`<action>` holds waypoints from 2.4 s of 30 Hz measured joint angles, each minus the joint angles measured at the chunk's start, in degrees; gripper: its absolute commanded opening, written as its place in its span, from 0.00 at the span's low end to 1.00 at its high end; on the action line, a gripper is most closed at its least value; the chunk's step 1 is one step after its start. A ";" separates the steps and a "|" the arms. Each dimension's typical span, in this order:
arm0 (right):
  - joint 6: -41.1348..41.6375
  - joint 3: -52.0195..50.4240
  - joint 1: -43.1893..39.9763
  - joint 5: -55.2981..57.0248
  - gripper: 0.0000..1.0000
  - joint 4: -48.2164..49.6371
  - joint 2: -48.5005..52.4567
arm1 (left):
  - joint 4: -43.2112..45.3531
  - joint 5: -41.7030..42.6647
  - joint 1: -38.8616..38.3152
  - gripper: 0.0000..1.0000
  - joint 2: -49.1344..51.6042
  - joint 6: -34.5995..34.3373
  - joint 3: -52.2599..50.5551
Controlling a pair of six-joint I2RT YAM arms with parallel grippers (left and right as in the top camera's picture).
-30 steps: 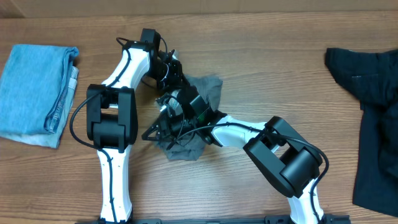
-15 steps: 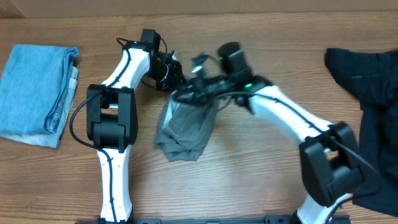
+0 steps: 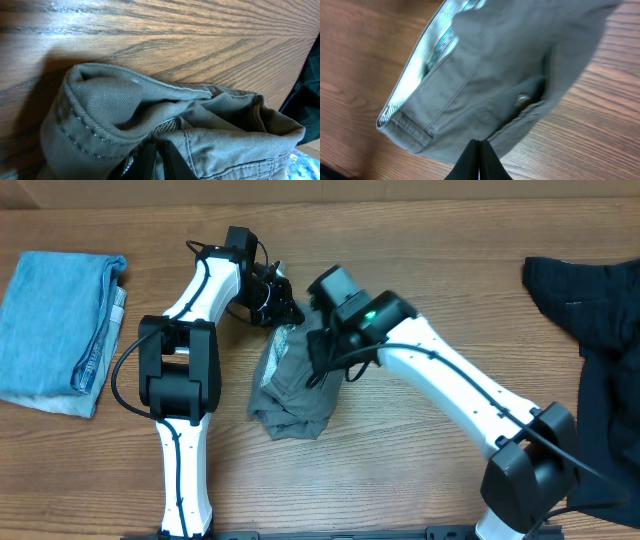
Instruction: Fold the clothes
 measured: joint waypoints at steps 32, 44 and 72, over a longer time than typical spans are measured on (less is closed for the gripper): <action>6.32 0.13 10.19 -8.33 0.04 12.76 17.00 | 1.49 -4.33 -0.48 0.17 -0.37 0.00 0.02; 7.43 0.20 10.03 -8.98 0.04 12.74 17.27 | 6.88 -18.82 -3.08 0.04 -1.92 -0.33 -0.52; 7.98 -9.99 -4.11 -7.61 0.04 28.33 11.21 | -21.70 -19.87 0.74 0.66 -3.39 2.16 16.74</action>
